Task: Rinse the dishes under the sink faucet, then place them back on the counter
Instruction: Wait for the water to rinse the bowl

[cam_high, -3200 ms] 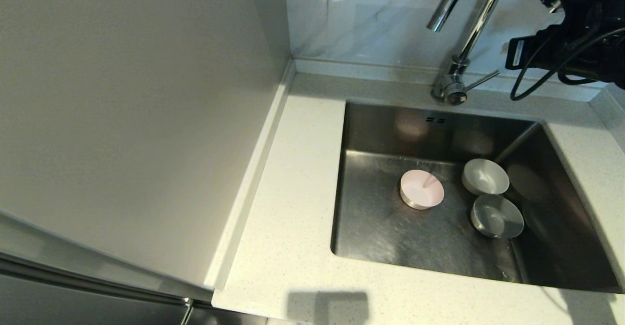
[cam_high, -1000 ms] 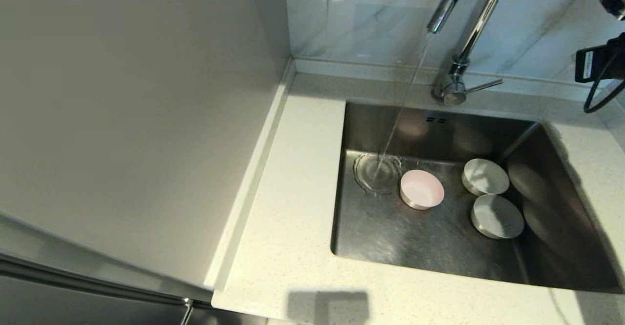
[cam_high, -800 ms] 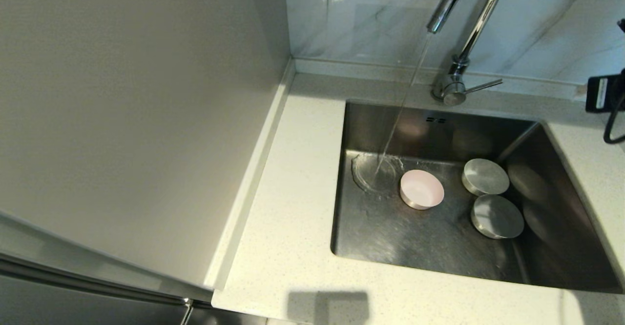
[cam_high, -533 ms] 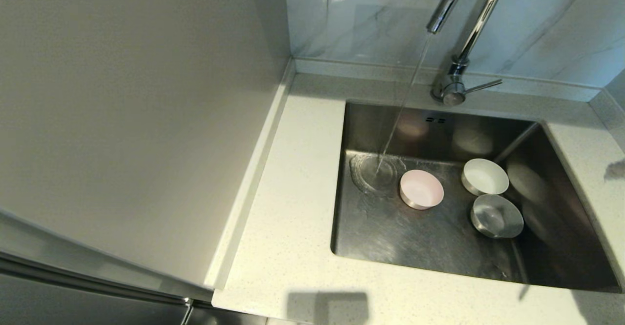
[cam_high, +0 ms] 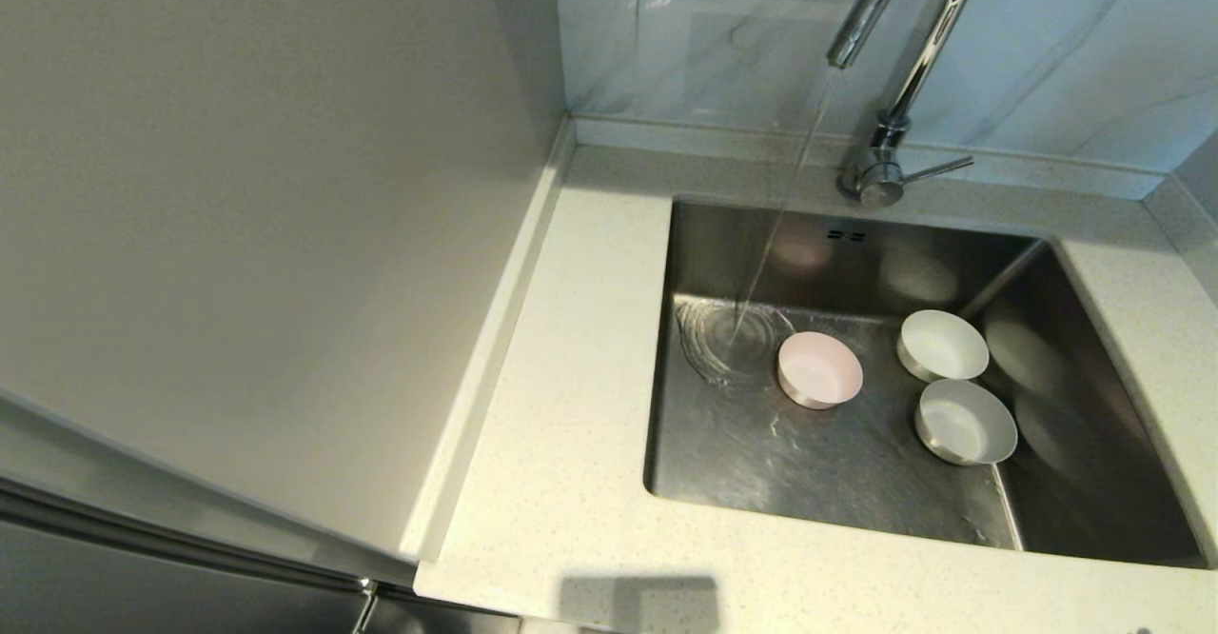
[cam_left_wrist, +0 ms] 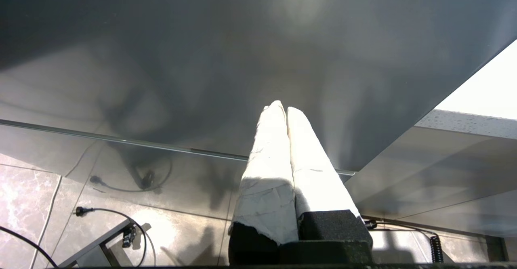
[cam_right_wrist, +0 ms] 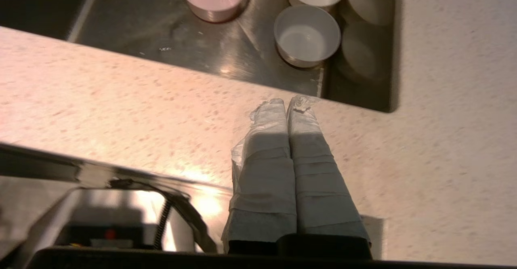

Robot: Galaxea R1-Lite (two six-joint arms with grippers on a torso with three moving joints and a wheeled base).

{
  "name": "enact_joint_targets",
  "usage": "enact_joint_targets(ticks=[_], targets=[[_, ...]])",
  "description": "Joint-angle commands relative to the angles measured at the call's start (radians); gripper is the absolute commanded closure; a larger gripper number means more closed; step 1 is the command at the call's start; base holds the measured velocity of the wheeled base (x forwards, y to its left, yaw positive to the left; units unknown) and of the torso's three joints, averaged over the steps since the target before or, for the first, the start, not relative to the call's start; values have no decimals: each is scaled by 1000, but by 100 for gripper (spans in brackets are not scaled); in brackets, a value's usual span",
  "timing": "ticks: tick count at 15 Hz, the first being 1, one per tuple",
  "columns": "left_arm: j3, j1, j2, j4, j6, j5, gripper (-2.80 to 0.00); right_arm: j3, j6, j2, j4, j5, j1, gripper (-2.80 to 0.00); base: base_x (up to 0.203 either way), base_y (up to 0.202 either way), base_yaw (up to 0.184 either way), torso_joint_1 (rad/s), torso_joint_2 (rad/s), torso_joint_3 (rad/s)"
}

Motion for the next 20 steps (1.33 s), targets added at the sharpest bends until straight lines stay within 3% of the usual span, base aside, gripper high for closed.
enact_joint_targets(ticks=[1,2,20], targets=[[0,0,-3,-1,-1,0,0,49,35,-207,78,24,17,0,0,0,0,0,0,0],[0,0,-3,-1,-1,0,0,47,48,-236,140,41,16,0,0,0,0,0,0,0],[0,0,-3,-1,0,0,0,46,53,-302,141,43,16,0,0,0,0,0,0,0]])
